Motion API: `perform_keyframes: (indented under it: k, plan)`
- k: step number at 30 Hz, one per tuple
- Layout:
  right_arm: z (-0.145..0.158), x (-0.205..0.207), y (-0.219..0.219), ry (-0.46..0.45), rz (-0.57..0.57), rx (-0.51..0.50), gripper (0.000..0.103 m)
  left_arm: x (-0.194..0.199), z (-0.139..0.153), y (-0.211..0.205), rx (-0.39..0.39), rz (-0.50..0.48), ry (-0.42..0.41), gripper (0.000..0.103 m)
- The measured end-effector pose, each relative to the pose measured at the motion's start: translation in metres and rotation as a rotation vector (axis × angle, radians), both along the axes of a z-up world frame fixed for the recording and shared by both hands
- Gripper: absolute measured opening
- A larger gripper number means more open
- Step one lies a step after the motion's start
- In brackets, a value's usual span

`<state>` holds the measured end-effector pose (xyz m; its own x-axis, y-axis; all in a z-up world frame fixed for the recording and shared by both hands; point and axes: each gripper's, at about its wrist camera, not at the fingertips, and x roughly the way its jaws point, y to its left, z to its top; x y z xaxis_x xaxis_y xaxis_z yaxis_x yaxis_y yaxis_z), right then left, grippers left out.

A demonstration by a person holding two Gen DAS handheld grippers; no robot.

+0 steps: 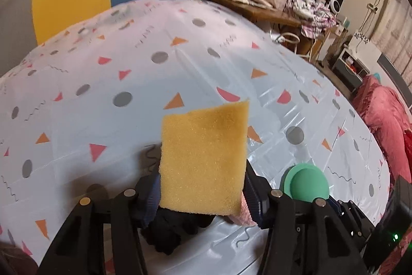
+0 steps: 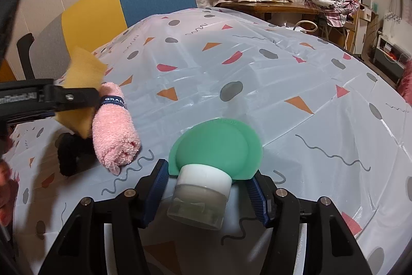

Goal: Organize rigid objects
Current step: 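Carry the yellow cube into the tray and open the left gripper while the right holds the jar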

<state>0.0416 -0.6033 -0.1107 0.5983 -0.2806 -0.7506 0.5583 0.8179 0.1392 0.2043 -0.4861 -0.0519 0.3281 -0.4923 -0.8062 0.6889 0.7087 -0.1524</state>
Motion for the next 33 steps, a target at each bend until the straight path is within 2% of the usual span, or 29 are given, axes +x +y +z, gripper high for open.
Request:
perform_keyframes:
  k: [4, 6, 10, 15, 18, 26, 31, 33]
  plan:
    - [0.000, 0.001, 0.001, 0.009, -0.001, -0.011, 0.059, -0.010, 0.020, 0.024, -0.060, 0.037, -0.030, 0.056]
    - [0.000, 0.001, 0.001, 0.010, -0.001, -0.012, 0.059, -0.014, 0.030, 0.038, -0.107, 0.065, -0.010, 0.056]
    - [0.000, 0.002, 0.003, 0.020, -0.004, -0.022, 0.058, -0.022, 0.040, 0.069, -0.150, 0.121, 0.030, 0.056]
    - [0.000, 0.002, 0.003, 0.030, -0.013, -0.035, 0.054, -0.050, 0.054, 0.116, -0.203, 0.161, 0.033, 0.056]
    - [0.001, 0.000, 0.001, 0.021, -0.018, -0.029, 0.053, -0.068, 0.057, 0.145, -0.239, 0.182, 0.062, 0.056]
    - [0.007, -0.003, 0.007, 0.005, -0.019, -0.069, 0.050, -0.110, 0.066, 0.229, -0.263, 0.257, 0.033, 0.056]
    - [0.011, -0.003, 0.011, -0.003, -0.009, -0.093, 0.050, -0.113, 0.072, 0.291, -0.299, 0.360, 0.028, 0.056]
    - [0.012, -0.002, 0.012, -0.004, -0.005, -0.102, 0.050, -0.110, 0.073, 0.315, -0.289, 0.404, 0.008, 0.056]
